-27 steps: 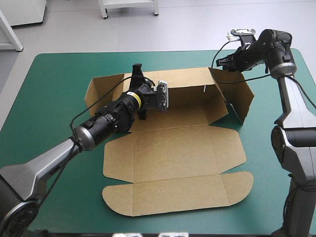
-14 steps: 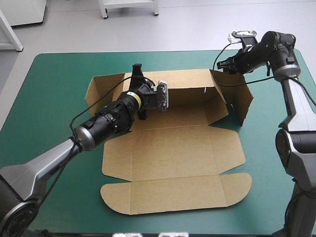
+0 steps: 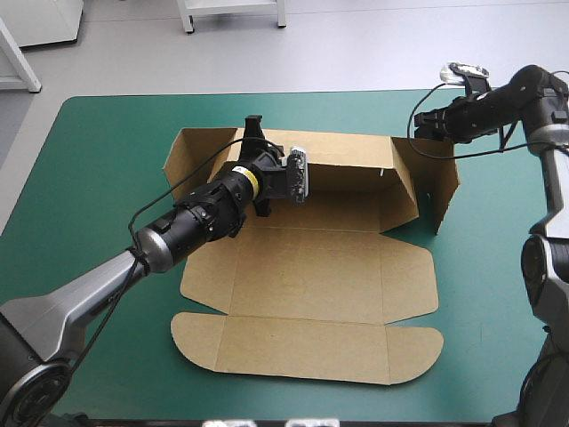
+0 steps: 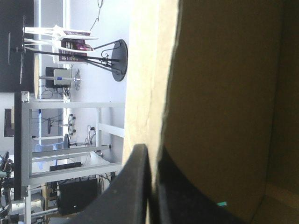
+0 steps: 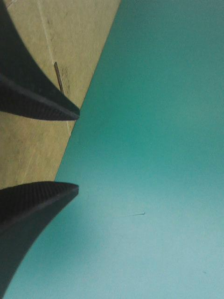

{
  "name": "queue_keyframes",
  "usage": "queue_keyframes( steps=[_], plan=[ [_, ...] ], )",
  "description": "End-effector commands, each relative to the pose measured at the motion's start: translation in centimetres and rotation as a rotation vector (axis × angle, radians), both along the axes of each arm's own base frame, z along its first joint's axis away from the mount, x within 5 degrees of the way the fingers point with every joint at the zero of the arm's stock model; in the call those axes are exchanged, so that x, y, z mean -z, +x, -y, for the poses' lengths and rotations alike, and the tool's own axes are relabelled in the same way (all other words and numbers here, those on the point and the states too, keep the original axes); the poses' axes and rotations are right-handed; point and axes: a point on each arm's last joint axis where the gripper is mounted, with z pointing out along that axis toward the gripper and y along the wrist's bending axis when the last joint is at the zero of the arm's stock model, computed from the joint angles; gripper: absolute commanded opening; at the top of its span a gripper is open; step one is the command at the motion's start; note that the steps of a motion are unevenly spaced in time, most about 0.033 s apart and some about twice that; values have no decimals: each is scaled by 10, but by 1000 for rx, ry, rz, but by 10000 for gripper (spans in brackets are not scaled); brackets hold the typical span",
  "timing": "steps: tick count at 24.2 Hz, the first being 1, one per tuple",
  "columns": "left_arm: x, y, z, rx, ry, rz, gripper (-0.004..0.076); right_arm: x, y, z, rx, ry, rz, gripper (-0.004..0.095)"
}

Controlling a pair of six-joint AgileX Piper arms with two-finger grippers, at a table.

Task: Fold the box

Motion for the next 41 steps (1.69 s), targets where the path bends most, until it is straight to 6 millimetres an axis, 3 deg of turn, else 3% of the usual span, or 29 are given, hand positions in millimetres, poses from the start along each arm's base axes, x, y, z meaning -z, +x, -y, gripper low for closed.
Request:
queue_keyframes(
  steps=[1, 9, 14, 20, 23, 28, 31, 36, 41],
  plan=[
    [-19, -5, -4, -30, -87, 9, -8, -24, -15, 23, -34, 28, 56, 391],
    [-19, -5, -4, -47, -114, -2, -9, -2, -19, 54, 35, 64, 9, 391],
    [-19, -4, -5, -57, -97, 10, -8, 18, -23, 53, 24, 122, -44, 391],
    [-20, -2, -10, -115, -87, 26, -8, 24, -45, 47, 26, 134, -34, 391],
    [-20, -2, -10, -113, -84, 30, -8, 18, -60, 39, 12, 169, 32, 391],
    [-21, -2, -10, -118, -93, 29, -8, 5, -58, 40, 40, 224, 135, 448],
    [-21, -2, -10, -123, -112, 22, -8, -1, -55, 56, 122, 270, 187, 560],
    [-21, -2, -9, -113, -115, 26, -8, -35, -60, 86, 167, 312, 288, 558],
    [-21, -2, -9, -106, -121, 27, -9, -46, -61, 94, 212, 205, 271, 516]
  ],
)
